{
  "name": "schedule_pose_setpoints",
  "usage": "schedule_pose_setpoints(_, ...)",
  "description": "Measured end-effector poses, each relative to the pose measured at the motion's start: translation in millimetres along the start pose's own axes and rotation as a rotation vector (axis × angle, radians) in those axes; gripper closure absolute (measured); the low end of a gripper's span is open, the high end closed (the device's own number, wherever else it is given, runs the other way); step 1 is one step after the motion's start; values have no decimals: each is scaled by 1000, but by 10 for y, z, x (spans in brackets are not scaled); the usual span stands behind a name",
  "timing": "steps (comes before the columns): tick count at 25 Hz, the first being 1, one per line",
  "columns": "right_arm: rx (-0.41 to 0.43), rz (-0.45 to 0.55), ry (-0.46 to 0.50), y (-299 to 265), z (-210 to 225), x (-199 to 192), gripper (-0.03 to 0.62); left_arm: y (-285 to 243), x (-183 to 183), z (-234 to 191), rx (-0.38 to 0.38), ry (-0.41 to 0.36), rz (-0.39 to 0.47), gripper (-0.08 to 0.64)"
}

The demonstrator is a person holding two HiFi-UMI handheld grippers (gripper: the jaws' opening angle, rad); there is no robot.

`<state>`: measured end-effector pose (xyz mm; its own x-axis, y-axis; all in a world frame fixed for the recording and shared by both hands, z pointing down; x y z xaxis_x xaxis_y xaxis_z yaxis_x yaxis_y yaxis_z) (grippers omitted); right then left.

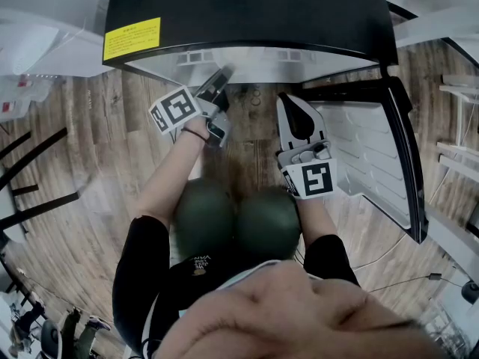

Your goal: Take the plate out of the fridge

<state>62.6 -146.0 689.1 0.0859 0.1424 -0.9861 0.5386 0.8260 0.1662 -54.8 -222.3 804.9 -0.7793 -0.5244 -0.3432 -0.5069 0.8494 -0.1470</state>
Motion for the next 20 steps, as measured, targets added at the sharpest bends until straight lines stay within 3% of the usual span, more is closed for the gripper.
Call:
schedule_pose_setpoints(15,-1,1,-5,-2,2,-10,581,-117,37,-8,10,9,-5,515)
schedule_pose_setpoints(20,-1,-1,-6,-3,9,-19,581,-114,40,-18,12,50,3,517)
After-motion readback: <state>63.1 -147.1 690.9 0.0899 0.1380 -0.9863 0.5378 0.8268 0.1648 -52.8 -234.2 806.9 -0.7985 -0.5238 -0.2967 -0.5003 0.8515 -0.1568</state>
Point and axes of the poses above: the fingertips, and each gripper's own axes: y backward along the fingers, z to its right, x out of its top, the point moved 1 cm from there along y, backward along the fingers, and after that the axes turned 13 degrees about z, right-handed, at the moved point
